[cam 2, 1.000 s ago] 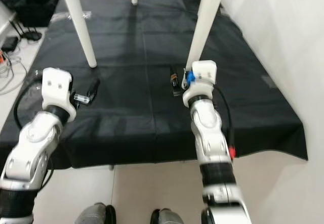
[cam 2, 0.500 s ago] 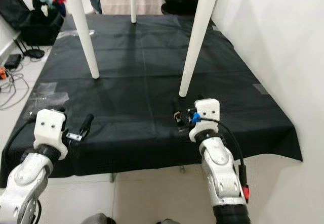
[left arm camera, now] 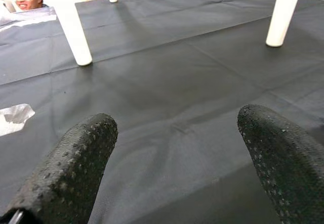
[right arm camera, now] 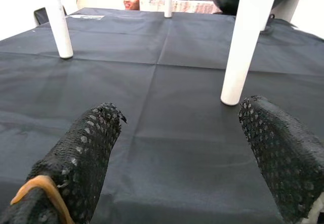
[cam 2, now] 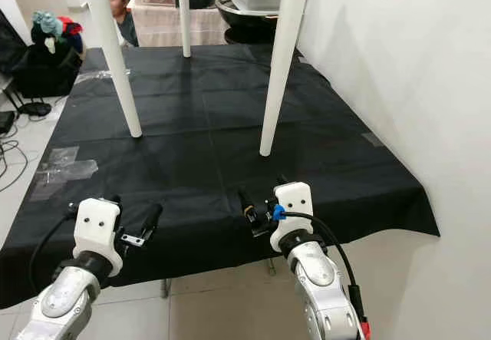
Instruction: Building children table
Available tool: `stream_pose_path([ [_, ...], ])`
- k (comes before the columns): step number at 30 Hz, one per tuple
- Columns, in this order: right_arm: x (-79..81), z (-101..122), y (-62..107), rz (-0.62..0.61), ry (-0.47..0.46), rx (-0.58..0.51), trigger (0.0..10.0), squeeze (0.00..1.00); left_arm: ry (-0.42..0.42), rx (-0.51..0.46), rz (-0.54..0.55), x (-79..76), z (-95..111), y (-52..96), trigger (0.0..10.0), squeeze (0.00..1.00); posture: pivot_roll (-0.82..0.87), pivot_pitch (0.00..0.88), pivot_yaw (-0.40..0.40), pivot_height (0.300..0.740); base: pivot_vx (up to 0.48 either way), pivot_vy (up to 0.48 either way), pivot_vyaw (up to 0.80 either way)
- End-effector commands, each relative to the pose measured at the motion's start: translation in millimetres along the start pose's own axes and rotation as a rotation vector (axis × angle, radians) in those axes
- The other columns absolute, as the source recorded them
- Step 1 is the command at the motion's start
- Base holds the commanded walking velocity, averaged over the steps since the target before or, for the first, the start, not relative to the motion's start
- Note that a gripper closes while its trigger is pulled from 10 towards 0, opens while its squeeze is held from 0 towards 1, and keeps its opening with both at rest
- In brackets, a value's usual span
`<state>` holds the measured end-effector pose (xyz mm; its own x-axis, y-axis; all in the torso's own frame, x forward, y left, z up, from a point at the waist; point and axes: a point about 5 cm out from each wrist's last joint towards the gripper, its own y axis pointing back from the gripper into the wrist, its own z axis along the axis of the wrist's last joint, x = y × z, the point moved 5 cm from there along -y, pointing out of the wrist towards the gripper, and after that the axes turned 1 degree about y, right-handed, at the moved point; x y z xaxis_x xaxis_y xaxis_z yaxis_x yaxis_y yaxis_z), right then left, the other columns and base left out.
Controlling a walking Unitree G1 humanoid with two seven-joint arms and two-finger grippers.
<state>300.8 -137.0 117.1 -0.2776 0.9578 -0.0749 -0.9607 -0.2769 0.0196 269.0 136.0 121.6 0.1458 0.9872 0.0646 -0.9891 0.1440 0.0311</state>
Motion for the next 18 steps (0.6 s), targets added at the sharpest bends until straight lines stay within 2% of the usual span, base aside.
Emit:
stream_pose_path([
  [1, 5.2, 0.6, 1.0, 0.020, 0.010, 0.006, 10.0, 0.00, 0.014, 0.027, -0.001, -3.5, -5.2, 2.8, 10.0, 0.00, 0.01, 0.039, -0.040, 0.740, 0.000, 0.000, 0.00],
  [18, 4.7, -3.7, 3.8, 0.017, 0.000, 0.046, 10.0, 0.00, 0.024, 0.072, -0.002, -11.0, -17.9, 2.7, 10.0, 0.00, 0.00, 0.044, -0.038, 0.740, 0.000, 0.000, 0.00],
])
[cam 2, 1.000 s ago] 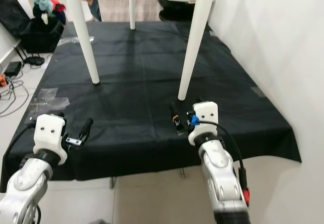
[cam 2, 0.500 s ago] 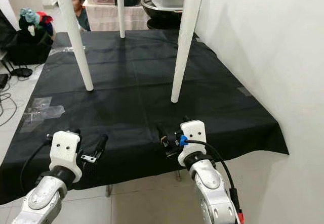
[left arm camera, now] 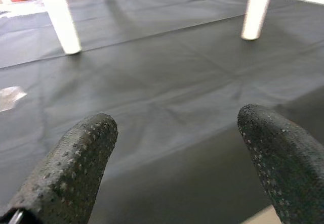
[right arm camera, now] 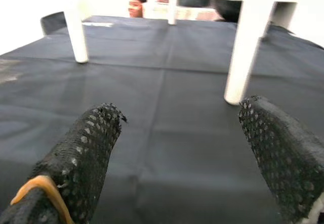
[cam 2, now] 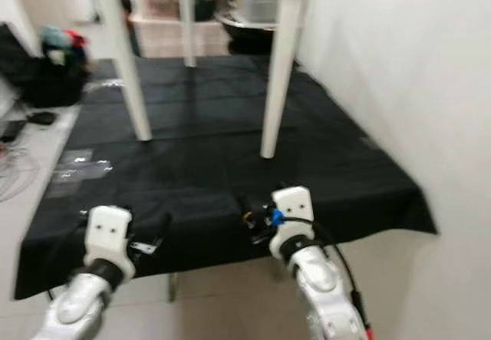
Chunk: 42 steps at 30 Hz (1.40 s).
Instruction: Building children table
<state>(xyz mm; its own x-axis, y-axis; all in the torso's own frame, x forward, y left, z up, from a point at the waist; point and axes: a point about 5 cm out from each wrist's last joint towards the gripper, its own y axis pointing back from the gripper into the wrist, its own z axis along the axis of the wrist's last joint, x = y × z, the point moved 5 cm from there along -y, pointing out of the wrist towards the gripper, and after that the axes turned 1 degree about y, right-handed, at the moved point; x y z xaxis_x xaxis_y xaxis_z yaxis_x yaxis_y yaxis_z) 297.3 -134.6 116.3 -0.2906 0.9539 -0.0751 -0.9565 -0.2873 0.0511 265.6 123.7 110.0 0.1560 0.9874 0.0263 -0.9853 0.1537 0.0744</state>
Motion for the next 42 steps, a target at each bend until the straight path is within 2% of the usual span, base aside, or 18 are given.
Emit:
stream_pose_path([
  [1, 1.2, -3.8, 1.2, 0.001, -0.001, 0.019, 10.0, 0.00, -0.012, 0.031, 0.010, 2.1, -7.4, 1.4, 10.0, 0.00, 0.00, 0.044, -0.041, 0.740, 0.000, 0.000, 0.00],
  [30, 0.5, -5.8, 4.3, -0.017, -0.006, 0.039, 10.0, 0.00, -0.004, 0.025, 0.003, 0.5, -8.5, 4.4, 10.0, 0.00, -0.01, 0.023, -0.038, 0.740, 0.000, 0.000, 0.00],
  [42, -1.5, -6.6, 1.3, -0.025, 0.007, 0.051, 10.0, 0.00, 0.017, 0.024, 0.006, -0.1, -7.8, 0.8, 10.0, 0.00, 0.00, 0.032, -0.041, 0.740, 0.000, 0.000, 0.00],
])
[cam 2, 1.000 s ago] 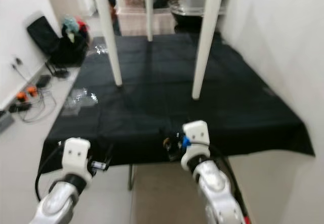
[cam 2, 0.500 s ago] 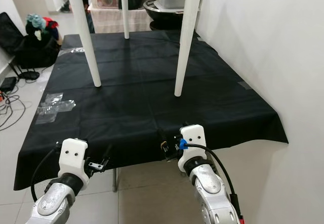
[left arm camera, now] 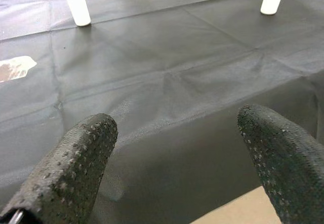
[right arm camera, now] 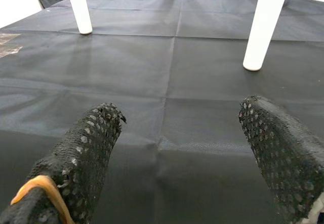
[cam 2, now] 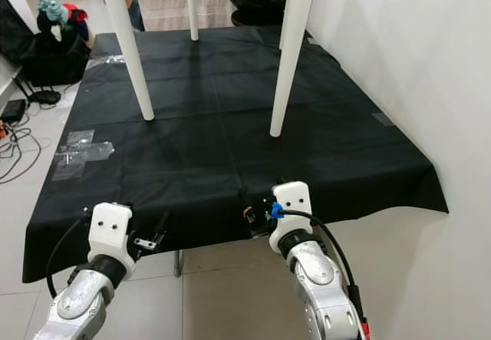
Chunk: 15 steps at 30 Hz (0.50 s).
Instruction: Building children table
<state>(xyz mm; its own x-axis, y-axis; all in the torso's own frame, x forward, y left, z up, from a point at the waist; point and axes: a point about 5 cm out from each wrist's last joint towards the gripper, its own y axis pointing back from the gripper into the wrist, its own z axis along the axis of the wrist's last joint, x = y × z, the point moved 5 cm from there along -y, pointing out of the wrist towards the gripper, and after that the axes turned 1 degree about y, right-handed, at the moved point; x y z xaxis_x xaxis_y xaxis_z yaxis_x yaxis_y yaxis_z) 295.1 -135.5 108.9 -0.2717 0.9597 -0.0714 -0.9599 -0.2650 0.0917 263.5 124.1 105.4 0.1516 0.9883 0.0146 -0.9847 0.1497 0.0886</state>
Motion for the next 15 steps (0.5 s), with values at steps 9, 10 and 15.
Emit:
stream_pose_path([
  [9, 0.7, -0.5, 0.2, 0.010, 0.023, 0.025, 10.0, 0.00, 0.015, 0.015, 0.018, 1.5, -1.6, 0.3, 10.0, 0.00, 0.01, 0.073, -0.048, 0.740, 0.000, 0.000, 0.00],
  [10, 0.7, -0.5, 0.2, 0.010, 0.023, 0.025, 10.0, 0.00, 0.015, 0.015, 0.018, 1.5, -1.6, 0.3, 10.0, 0.00, 0.01, 0.073, -0.048, 0.740, 0.000, 0.000, 0.00],
  [15, 0.8, -0.9, 1.1, 0.013, 0.027, 0.028, 10.0, 0.00, 0.014, 0.013, 0.016, 0.5, -1.0, 1.2, 10.0, 0.00, 0.00, 0.084, -0.056, 0.740, 0.000, 0.000, 0.00],
])
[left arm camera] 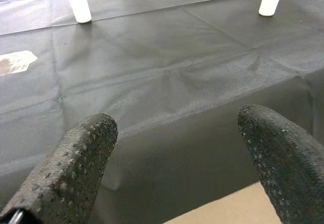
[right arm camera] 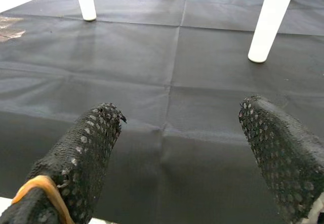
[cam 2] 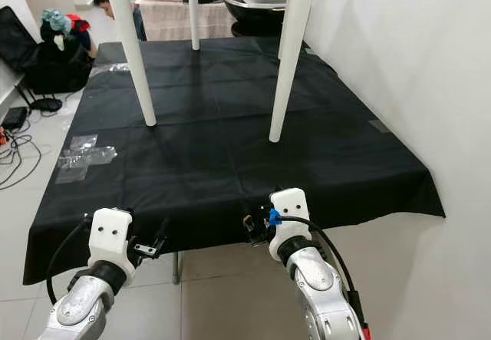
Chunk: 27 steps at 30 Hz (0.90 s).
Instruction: Building children table
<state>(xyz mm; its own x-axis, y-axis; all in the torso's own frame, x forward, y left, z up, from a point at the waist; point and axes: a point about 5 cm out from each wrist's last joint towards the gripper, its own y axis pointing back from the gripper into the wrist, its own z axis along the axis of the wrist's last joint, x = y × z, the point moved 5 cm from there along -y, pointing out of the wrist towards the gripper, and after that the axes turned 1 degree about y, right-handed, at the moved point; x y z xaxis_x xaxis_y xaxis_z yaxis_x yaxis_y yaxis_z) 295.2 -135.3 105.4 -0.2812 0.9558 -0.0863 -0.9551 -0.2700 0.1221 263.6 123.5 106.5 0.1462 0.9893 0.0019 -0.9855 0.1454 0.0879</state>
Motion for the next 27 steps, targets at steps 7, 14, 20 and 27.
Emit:
stream_pose_path([
  [7, 0.4, 1.0, 1.0, 0.004, 0.018, 0.003, 10.0, 0.00, 0.003, 0.015, 0.008, 0.7, -2.9, 0.8, 10.0, 0.00, -0.01, 0.070, -0.045, 0.740, 0.000, 0.000, 0.00],
  [14, -0.3, 1.7, 0.4, 0.000, 0.022, -0.001, 10.0, 0.00, 0.005, 0.015, 0.007, 0.8, -2.9, 0.1, 10.0, 0.00, -0.01, 0.062, -0.047, 0.740, 0.000, 0.000, 0.00],
  [20, -0.7, 2.5, -0.8, -0.006, 0.022, -0.007, 10.0, 0.00, 0.006, 0.011, 0.009, 1.8, -2.5, -0.9, 10.0, 0.00, -0.01, 0.046, -0.042, 0.740, 0.000, 0.000, 0.00],
  [27, -0.8, 1.8, -3.0, -0.009, 0.025, -0.005, 10.0, 0.00, -0.007, 0.024, 0.026, 4.5, -4.8, -2.8, 10.0, 0.00, -0.01, 0.037, -0.040, 0.740, 0.000, 0.000, 0.00],
])
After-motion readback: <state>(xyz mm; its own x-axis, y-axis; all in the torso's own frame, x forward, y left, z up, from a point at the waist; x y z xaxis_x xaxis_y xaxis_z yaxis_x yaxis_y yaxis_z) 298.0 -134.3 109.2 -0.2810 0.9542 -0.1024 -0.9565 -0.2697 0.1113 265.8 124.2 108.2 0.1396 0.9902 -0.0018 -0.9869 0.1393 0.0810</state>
